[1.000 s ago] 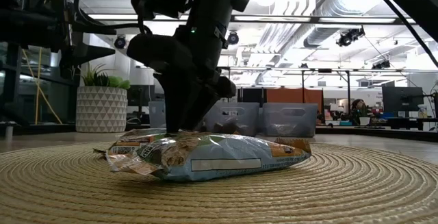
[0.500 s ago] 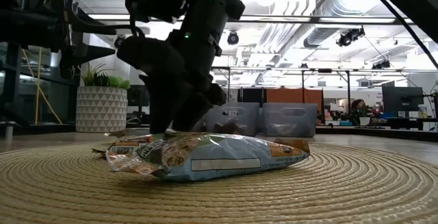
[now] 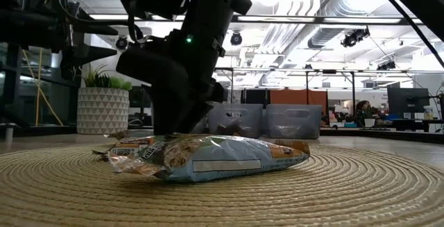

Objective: Pick and place Granola Bars by type
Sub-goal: Put the yellow granola bar into the right black bin

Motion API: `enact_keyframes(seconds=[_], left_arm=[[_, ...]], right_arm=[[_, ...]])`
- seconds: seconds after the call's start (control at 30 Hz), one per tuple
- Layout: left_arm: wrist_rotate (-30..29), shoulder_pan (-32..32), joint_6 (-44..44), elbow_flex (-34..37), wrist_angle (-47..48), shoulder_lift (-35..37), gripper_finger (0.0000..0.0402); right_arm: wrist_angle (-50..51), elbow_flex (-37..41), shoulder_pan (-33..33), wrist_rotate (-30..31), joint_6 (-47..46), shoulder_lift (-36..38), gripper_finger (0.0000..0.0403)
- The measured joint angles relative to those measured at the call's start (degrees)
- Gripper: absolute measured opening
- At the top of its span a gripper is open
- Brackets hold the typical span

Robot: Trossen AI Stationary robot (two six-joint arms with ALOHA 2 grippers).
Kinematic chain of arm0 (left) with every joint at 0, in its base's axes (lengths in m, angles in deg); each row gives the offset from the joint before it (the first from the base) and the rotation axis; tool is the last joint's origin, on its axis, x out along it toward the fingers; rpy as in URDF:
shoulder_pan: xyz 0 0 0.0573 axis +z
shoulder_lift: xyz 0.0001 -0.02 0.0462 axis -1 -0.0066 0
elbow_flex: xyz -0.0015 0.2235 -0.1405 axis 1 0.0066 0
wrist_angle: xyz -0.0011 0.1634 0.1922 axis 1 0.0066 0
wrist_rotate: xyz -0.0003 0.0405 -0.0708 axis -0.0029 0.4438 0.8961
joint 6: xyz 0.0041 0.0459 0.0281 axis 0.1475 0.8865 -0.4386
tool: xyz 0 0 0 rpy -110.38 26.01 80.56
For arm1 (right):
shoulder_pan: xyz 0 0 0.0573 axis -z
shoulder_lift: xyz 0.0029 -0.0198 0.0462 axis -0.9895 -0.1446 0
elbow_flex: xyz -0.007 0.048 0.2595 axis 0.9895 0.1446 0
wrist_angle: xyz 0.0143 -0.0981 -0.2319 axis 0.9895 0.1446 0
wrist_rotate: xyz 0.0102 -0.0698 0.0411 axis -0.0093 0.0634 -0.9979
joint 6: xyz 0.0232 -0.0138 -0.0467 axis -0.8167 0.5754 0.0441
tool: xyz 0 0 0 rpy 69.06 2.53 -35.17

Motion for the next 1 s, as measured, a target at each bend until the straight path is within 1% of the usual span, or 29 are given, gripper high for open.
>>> enact_keyframes(seconds=[0.2, 0.4, 0.7, 1.0], left_arm=[[0.0, 0.0, 0.0, 0.0, 0.0, 0.0, 0.0211], [0.0, 0.0, 0.0, 0.0, 0.0, 0.0, 0.0211], [0.0, 0.0, 0.0, 0.0, 0.0, 0.0, 0.0211], [0.0, 0.0, 0.0, 0.0, 0.0, 0.0, 0.0211]], right_arm=[[0.0, 0.0, -0.3, 0.7, 0.0, 0.0, 0.0109], [0.0, 0.0, -0.5, 0.2, 0.0, 0.0, 0.0086], [-0.6, -0.2, -0.5, -0.1, 0.0, 0.4, 0.0083], [-2.4, -0.6, -0.5, -2.1, -0.3, 0.4, 0.0082]])
